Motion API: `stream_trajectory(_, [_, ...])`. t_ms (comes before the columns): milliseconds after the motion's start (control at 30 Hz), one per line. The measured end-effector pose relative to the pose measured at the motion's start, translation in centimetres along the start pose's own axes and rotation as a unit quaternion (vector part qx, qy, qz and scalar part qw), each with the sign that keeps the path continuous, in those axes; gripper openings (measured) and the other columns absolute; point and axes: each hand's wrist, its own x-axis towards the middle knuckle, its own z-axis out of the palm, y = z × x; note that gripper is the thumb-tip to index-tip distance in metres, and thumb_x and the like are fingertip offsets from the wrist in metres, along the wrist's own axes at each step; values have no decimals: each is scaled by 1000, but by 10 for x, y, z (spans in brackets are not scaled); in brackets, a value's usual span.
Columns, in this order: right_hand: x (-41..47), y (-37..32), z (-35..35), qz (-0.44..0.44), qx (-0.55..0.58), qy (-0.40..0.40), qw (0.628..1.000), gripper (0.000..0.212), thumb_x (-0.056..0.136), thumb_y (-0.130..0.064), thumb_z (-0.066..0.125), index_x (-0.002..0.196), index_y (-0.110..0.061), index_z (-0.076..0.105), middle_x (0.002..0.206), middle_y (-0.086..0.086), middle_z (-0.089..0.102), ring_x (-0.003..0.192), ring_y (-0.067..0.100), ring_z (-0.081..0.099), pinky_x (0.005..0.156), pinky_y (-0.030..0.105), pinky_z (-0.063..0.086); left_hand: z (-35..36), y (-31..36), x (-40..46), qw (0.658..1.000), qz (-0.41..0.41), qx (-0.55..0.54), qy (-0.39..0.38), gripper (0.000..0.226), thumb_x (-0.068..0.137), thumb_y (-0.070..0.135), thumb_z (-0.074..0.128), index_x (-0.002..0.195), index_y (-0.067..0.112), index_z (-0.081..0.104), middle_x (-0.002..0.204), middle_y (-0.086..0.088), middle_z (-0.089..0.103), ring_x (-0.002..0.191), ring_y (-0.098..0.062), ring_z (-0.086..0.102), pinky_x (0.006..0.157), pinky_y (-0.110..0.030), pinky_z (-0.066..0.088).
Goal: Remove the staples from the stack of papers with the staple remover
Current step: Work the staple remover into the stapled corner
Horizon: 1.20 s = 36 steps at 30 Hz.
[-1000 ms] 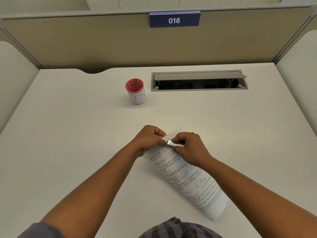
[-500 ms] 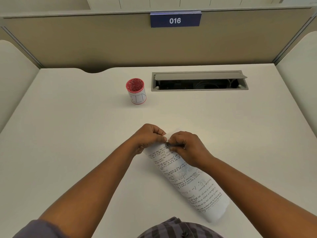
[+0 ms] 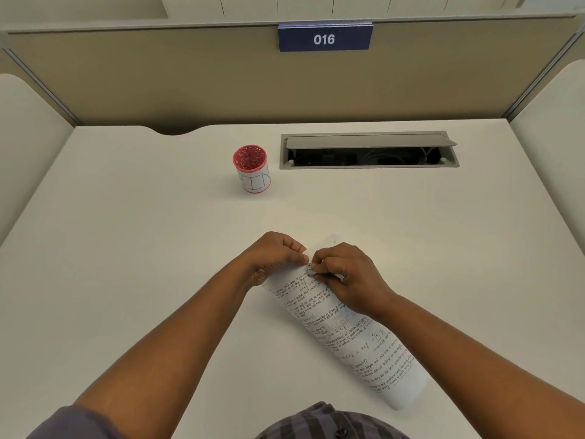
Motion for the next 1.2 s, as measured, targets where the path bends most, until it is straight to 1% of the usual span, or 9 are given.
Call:
stream_trajectory(67, [-2,2,2,-17,-25,-1,1000,3,86,-11,78,88,-13,76,98,-6,74,84,18,66,78,32,48,0,0,0,1000,-6,-6,-3,20,67,9,89,85,10,79,89,-13,77,82,-27,68,87,-43,58])
stream_trajectory(167, [-4,6,3,-70,-66,3,995,4,90,-10,74,89,-12,77,101,-4,74,82,24,66,75,34,47,-1,-1,0,1000,-11,-10,-11,21,58,14,88,78,13,80,85,-10,77,82,-27,68,87,-44,58])
stream_trajectory(300, [-7,9,5,-129,-116,13,985,8,92,-7,71,90,-12,76,107,-2,74,83,27,66,72,38,49,-1,-1,0,999,-15,-14,-28,18,66,9,86,82,9,81,87,-13,78,83,-30,69,90,-49,58])
stream_trajectory(433, [-10,11,8,-141,-134,21,981,9,92,-5,69,92,-12,75,109,0,74,84,28,64,71,39,48,-1,1,0,1000,-12,-6,-26,17,73,5,85,89,6,80,92,-15,78,84,-29,69,93,-51,58])
stream_trajectory(600, [-13,8,10,-44,-92,33,994,6,93,-15,72,97,-13,76,107,-2,73,90,23,66,76,41,49,-2,2,0,1000,-3,-8,-11,13,78,4,85,87,10,79,90,-11,77,81,-25,68,86,-40,58])
stream_trajectory(667, [-14,5,9,11,-54,28,998,12,92,-20,73,100,-12,76,106,-1,73,92,22,67,78,39,52,-3,2,-1,1000,6,-1,-8,12,79,4,84,85,14,80,89,-8,79,80,-23,69,87,-40,58])
stream_trajectory(800, [-12,0,3,92,-12,-8,996,19,90,-25,71,107,-16,73,103,-6,72,92,13,64,79,33,54,-5,1,-3,1000,7,5,-24,18,80,1,80,96,9,80,99,-13,81,87,-28,74,89,-43,60])
stream_trajectory(1000, [-9,-6,-2,152,10,-12,988,19,84,-17,75,102,-20,72,91,-10,70,81,10,64,72,33,55,-3,1,-7,999,15,3,-28,19,78,-3,79,93,10,80,97,-15,81,83,-27,74,86,-42,60])
stream_trajectory(1200, [-8,-6,-1,163,45,-1,986,12,84,-16,78,95,-20,73,84,-10,70,72,9,62,63,32,53,-3,2,-9,999,25,10,-24,21,77,-2,79,96,7,80,97,-13,81,80,-24,73,77,-33,60])
